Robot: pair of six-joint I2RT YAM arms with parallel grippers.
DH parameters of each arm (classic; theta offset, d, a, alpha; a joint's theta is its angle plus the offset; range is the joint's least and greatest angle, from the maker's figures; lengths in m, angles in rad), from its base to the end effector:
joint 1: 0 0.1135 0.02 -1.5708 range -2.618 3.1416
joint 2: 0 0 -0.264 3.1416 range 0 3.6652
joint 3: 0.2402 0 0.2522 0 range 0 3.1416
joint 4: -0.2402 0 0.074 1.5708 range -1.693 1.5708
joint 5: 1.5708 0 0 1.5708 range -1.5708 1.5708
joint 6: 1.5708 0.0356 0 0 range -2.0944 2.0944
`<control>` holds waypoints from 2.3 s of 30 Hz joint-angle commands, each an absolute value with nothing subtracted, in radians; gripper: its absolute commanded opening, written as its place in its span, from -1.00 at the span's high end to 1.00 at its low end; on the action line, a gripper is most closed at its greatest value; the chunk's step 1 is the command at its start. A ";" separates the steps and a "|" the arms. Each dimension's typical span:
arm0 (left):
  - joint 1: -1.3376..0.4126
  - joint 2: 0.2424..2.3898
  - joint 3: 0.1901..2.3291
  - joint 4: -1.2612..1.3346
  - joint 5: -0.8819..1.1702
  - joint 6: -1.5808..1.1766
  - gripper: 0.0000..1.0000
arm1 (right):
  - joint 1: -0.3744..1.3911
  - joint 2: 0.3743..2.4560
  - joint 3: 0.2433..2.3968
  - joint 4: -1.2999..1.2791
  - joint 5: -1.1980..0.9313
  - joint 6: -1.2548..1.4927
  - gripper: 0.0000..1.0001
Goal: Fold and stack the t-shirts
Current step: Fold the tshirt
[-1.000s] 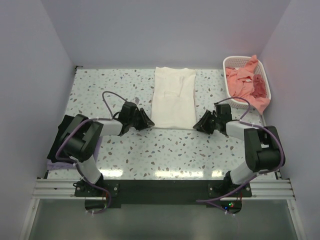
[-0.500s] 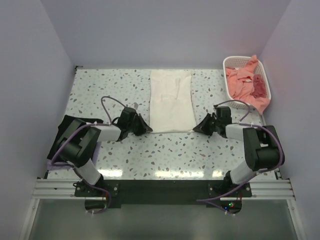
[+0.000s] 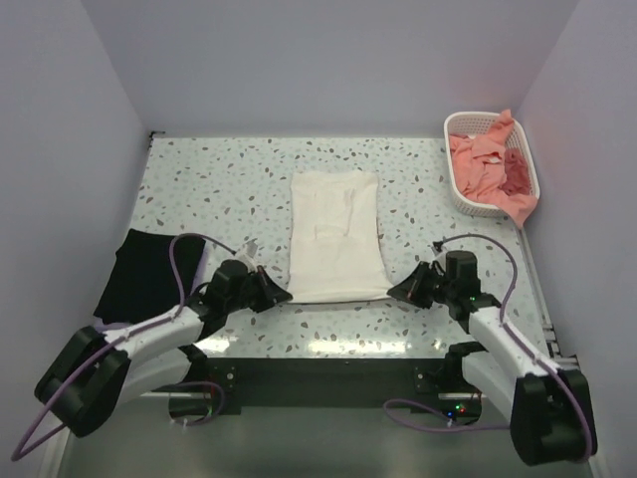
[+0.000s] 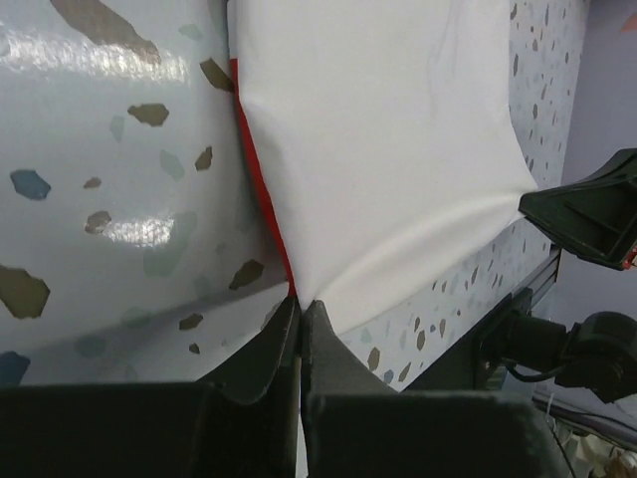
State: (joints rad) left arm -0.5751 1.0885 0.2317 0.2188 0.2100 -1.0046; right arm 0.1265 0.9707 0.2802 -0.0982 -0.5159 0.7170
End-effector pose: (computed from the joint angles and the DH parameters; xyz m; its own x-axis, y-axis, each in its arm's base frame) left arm 0.1560 -0.1100 0.1367 -0.8356 -0.4420 -0.3261 -0.0610 0.6648 -0.7445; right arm 0.1684 0.0391 0.1471 -0.8292 0.4708 -0.3013 0.1198 0.6762 0.7269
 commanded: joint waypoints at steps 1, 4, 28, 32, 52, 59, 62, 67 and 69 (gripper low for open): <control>-0.615 0.945 0.172 0.094 0.101 -1.052 1.00 | 0.114 0.736 0.238 -0.300 -0.497 0.699 1.00; -0.655 0.806 0.160 -0.042 0.068 -1.078 1.00 | 0.117 0.542 0.235 -0.451 -0.511 0.704 1.00; -0.516 1.133 0.739 -0.132 0.138 -0.905 1.00 | 0.115 0.917 0.682 -0.359 -0.362 0.696 1.00; -0.466 1.257 0.833 -0.094 0.186 -0.891 1.00 | 0.115 1.102 0.781 -0.287 -0.367 0.704 1.00; -0.269 2.064 1.590 -0.035 0.388 -0.911 1.00 | 0.077 2.004 1.552 -0.192 -0.419 0.727 1.00; -0.206 2.282 1.769 0.057 0.508 -0.936 0.99 | 0.048 2.213 1.745 -0.186 -0.436 0.721 1.00; -0.190 2.324 1.810 0.104 0.538 -0.942 0.90 | 0.034 2.259 1.773 -0.158 -0.451 0.732 1.00; -0.189 2.410 1.874 0.169 0.594 -0.976 0.68 | 0.032 2.316 1.824 -0.178 -0.434 0.735 0.96; -0.192 2.434 1.884 0.188 0.601 -0.991 0.57 | 0.032 2.330 1.830 -0.176 -0.428 0.741 0.94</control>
